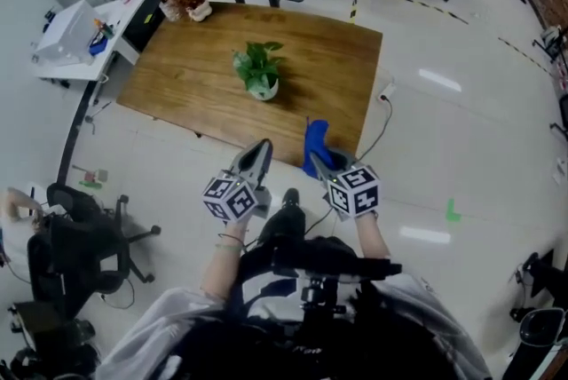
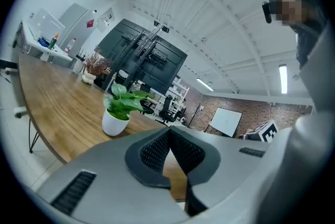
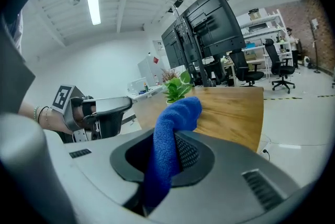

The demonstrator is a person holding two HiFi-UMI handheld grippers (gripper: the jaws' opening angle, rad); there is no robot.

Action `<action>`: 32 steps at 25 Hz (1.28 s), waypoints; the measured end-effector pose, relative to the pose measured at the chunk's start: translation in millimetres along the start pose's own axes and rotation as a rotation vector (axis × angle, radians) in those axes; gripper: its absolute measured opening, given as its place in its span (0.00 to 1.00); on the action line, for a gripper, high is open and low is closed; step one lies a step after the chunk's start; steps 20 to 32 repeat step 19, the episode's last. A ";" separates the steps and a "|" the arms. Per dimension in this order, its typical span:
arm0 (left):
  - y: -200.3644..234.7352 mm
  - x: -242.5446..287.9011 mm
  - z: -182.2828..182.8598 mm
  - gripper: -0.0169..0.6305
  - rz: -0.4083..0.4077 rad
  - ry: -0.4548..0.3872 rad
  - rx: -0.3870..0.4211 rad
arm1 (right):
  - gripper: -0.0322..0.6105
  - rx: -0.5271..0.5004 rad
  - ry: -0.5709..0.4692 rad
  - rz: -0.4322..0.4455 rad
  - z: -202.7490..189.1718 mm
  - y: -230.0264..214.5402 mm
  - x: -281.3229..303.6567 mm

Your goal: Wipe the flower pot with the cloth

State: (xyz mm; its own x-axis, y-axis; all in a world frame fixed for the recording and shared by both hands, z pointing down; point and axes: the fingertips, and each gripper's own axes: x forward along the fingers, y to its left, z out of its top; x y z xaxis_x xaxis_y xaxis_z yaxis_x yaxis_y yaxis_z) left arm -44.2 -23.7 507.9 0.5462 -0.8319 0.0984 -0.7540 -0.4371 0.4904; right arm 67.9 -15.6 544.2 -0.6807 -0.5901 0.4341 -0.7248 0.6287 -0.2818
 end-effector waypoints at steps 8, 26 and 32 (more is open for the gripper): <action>-44.9 -51.8 -18.2 0.04 0.043 -0.026 0.015 | 0.15 -0.048 -0.012 0.063 -15.8 39.8 -36.6; -62.3 -94.1 -44.9 0.04 0.076 -0.014 -0.006 | 0.15 -0.071 0.016 0.130 -32.7 75.3 -38.8; -62.3 -94.1 -44.9 0.04 0.076 -0.014 -0.006 | 0.15 -0.071 0.016 0.130 -32.7 75.3 -38.8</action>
